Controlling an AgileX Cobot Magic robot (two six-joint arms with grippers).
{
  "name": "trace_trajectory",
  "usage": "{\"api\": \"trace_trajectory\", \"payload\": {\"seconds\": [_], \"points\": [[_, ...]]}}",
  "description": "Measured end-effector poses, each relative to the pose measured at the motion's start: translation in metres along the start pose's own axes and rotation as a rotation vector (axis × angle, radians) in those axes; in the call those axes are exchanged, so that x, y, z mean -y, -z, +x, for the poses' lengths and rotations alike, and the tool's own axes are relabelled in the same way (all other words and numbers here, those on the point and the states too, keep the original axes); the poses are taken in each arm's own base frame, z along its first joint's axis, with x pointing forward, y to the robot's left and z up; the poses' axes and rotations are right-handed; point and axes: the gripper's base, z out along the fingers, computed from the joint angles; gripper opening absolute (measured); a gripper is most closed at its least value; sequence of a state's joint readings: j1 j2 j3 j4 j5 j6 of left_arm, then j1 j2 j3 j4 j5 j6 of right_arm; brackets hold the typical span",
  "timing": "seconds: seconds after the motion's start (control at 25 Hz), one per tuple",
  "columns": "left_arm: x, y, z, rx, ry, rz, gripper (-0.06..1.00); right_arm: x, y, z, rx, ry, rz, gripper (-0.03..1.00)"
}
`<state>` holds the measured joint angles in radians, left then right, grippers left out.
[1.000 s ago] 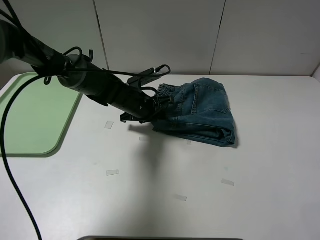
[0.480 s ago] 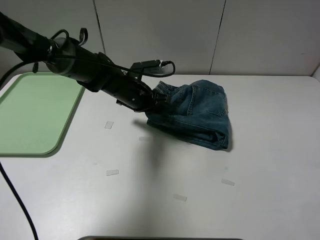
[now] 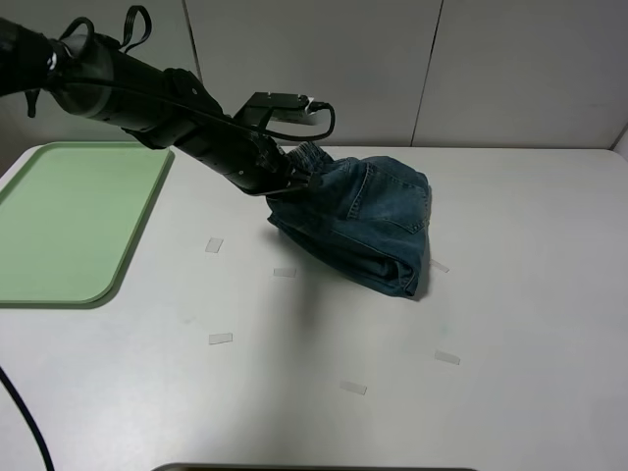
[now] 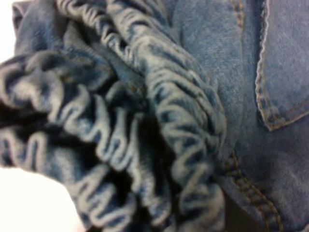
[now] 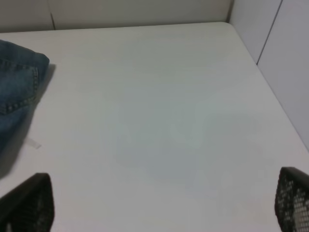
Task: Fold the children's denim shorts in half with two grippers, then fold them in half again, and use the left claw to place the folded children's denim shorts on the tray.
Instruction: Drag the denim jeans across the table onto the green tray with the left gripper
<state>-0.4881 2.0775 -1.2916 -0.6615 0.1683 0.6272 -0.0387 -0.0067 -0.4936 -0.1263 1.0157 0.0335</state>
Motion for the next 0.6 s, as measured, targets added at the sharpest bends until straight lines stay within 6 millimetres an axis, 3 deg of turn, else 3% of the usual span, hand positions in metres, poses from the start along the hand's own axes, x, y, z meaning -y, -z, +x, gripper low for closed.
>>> {"api": "trace_trajectory", "payload": {"seconds": [0.32,0.6], "points": [[-0.011,0.007,0.006,-0.121,-0.346,-0.032,0.2,0.0,0.0,0.0,0.0,0.0,0.0,0.69],[-0.039,0.025,0.004,-0.234,-0.396,-0.148,0.2,0.0,0.0,0.0,0.0,0.0,0.0,0.69]]}}
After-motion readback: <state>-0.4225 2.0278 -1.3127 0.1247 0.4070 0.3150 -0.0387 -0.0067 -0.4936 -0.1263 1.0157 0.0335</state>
